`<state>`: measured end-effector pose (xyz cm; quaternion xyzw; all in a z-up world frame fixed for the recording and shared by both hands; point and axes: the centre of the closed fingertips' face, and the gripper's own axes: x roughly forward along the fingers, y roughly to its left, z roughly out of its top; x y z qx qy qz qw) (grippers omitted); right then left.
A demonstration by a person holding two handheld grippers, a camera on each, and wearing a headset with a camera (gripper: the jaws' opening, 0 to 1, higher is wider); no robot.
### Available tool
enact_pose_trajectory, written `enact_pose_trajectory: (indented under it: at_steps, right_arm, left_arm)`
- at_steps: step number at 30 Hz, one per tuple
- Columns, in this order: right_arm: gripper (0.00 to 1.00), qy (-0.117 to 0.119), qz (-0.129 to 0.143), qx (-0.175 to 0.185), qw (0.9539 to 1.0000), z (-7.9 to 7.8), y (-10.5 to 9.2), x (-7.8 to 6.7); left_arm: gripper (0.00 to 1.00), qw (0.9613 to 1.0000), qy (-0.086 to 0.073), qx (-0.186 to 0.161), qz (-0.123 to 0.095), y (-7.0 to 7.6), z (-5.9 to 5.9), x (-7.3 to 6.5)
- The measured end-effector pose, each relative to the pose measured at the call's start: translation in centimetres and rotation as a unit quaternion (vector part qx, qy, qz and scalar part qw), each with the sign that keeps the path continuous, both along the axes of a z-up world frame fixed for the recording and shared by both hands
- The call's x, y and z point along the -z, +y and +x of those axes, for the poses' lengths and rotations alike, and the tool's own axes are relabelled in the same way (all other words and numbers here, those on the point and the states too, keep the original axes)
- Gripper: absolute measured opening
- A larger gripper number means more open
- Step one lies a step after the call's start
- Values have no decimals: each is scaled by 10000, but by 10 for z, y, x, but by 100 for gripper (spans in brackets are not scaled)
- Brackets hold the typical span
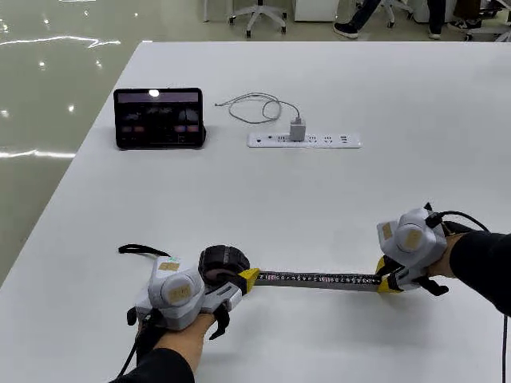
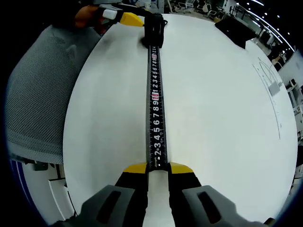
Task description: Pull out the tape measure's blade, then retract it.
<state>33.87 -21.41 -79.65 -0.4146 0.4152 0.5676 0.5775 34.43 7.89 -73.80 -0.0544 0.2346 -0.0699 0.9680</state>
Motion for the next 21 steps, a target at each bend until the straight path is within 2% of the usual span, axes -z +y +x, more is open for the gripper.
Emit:
enact_pose_trajectory:
  at_steps: [1,4,5,6,7,9,12,15,21]
  right_arm:
    - [11,-6,-17,18,10000,0,0,0]
    - [11,15,-156,129,9998,2,0,1]
    - [11,52,-215,265,9994,3,0,1]
    - [11,111,-250,477,9985,3,-1,1]
    - [11,98,-212,377,9990,5,1,1]
    - [10,94,-148,287,9994,3,-1,0]
    - [10,124,-164,350,9992,3,0,0]
    - [10,142,-198,401,9989,4,-1,0]
    - [10,164,-222,460,9986,3,-1,-1]
  left_arm:
    - [97,10000,30,13,2,-2,0,1]
    - [90,9999,-50,135,77,-9,3,3]
    - [89,9999,-12,157,62,-11,3,5]
    - [88,9994,141,288,-144,-20,2,11]
    - [83,9993,193,290,-131,-21,2,13]
    - [77,9992,202,333,125,-21,4,16]
    - [70,9992,286,278,67,-22,6,18]
    - [70,9994,295,179,24,-20,11,16]
    - [66,9989,461,-17,-52,-16,14,17]
